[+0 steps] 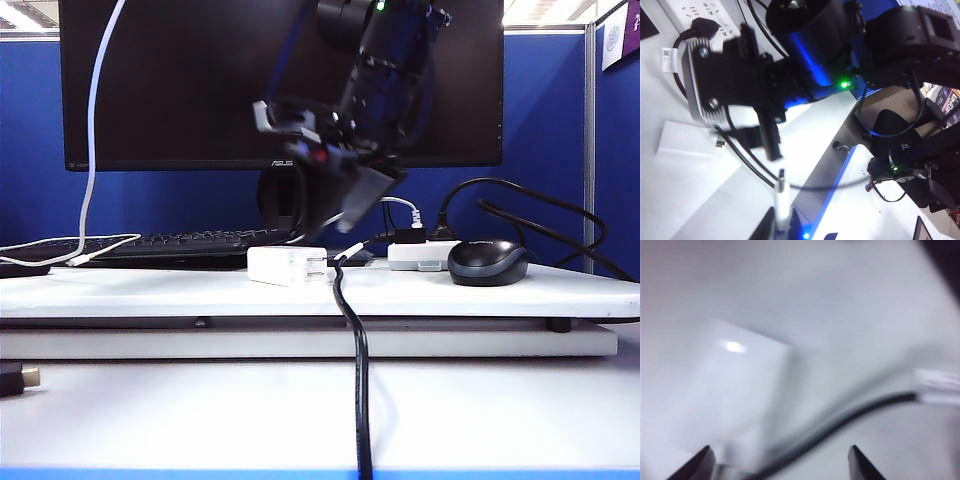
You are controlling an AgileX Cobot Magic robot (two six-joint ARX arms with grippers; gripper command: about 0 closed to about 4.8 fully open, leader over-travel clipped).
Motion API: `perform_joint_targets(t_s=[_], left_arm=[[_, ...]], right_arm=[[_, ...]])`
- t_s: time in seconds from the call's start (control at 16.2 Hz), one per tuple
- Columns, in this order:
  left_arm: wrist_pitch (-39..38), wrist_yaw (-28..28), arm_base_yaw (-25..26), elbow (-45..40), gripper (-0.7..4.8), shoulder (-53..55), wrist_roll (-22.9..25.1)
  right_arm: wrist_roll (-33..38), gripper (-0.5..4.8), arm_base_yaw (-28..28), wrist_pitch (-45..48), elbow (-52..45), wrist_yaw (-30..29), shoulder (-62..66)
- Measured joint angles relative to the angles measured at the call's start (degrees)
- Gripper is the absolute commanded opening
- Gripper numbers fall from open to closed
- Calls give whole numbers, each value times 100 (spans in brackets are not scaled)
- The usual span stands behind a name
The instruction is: Pick up the Type-C charging cable and the charging base, insert one end of the Type-C charger into the corresponding slot on the base, and finally place the plugged-in charger back on the table.
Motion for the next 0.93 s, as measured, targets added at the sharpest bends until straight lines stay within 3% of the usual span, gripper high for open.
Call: perform_joint_targets(t_s=[0.25, 0.43, 0.56, 0.62, 0.87, 0.93], left_arm=[[-2, 2, 2, 0, -6, 0, -2], [-31, 2, 0, 0, -6, 0, 0], [-46, 0, 2, 0, -6, 0, 0], [-48, 2, 0, 0, -6, 0, -2], [-66, 0, 0, 0, -6, -2, -2], [-66, 2, 0, 0, -6, -2, -2]], right_arm=[[20, 354, 79, -129, 2, -1388, 0], [326, 354, 92, 168, 2, 122, -22], [455, 351, 33, 439, 2, 844, -22], [472, 325, 68, 470, 2, 1078, -4], [474, 327, 105, -122, 2, 850, 107], [476, 327, 107, -131, 2, 168, 107]])
